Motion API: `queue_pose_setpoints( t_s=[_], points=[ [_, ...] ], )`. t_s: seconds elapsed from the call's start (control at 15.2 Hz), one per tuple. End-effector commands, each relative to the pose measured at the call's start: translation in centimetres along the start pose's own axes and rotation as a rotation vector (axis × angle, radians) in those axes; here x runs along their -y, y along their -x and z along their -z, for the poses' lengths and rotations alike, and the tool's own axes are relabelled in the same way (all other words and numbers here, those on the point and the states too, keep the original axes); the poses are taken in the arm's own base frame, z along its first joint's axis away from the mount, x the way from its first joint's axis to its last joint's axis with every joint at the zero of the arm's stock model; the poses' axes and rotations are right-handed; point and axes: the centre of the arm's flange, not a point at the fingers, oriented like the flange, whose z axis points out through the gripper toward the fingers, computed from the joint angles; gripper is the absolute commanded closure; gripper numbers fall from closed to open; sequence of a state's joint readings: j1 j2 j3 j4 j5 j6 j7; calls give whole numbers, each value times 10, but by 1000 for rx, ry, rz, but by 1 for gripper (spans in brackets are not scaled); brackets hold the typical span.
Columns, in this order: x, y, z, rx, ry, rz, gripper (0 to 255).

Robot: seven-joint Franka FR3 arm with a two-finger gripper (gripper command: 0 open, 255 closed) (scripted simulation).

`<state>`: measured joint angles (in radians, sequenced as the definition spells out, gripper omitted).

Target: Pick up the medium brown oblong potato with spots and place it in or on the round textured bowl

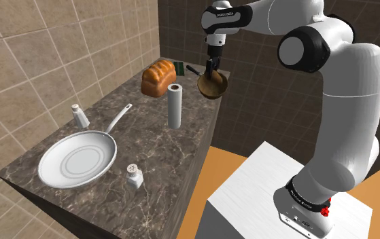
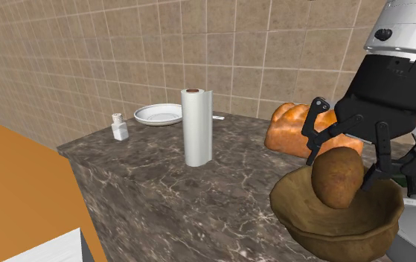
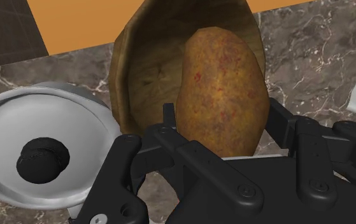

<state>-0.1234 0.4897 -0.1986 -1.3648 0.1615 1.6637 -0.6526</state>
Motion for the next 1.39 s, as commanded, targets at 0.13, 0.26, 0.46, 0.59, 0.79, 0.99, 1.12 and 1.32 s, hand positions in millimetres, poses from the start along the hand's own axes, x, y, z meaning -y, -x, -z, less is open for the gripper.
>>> queue_pose_setpoints(
  t_s=[0.13, 0.26, 0.46, 0.59, 0.79, 0.99, 1.12, 1.32],
  points=[
    [0, 0, 0, 0, 0, 0, 255],
    [0, 0, 0, 0, 0, 0, 0],
    [0, 0, 0, 0, 0, 0, 0],
    [0, 0, 0, 0, 0, 0, 0],
    [0, 0, 39, 0, 0, 0, 0],
    [0, 0, 50, 0, 0, 0, 0],
    [0, 0, 50, 0, 0, 0, 0],
    [0, 0, 50, 0, 0, 0, 0]
  ],
)
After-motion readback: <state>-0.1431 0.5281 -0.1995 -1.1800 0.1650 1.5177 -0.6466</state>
